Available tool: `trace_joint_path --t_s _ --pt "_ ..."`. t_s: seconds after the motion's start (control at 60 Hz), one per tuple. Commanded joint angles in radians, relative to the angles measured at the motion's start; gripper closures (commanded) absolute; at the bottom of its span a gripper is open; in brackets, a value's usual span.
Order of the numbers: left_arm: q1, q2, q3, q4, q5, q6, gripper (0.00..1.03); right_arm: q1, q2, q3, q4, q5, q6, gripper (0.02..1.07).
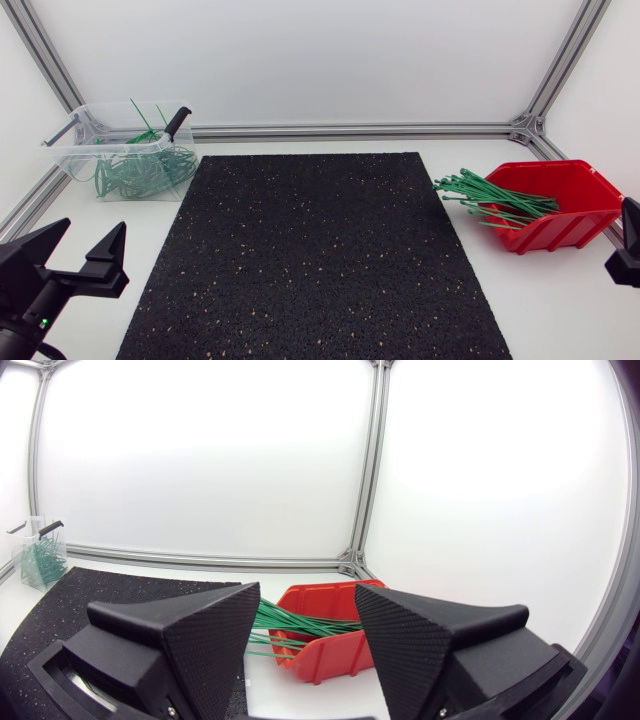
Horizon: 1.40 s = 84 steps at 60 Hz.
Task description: Take a green cable tie from the red box, thread the tail through the head to close it, then place it in the transparent bin on the left.
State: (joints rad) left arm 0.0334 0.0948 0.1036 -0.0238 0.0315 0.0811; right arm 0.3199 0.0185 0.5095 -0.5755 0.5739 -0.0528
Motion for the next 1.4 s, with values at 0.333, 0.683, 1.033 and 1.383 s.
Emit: trace_joint_path --t_s 0.333,0.683,1.033,1.383 --pt "-0.033 -0.095 -0.104 0.024 -0.031 -0.081 0.03 -0.001 -0.029 -0.146 0.169 -0.062 -0.11 0.05" --pt "-0.033 -0.095 -0.104 0.024 -0.031 -0.081 0.04 0.011 -0.029 -0.236 0.244 0.066 -0.19 0.05" --pt "-0.033 -0.095 -0.104 0.024 -0.031 -0.081 0.04 0.108 -0.031 -0.289 0.289 0.047 -0.093 0.05" --pt "-0.033 -0.095 -0.104 0.024 -0.031 -0.081 0.04 0.056 -0.031 -0.278 0.365 0.185 -0.162 0.07"
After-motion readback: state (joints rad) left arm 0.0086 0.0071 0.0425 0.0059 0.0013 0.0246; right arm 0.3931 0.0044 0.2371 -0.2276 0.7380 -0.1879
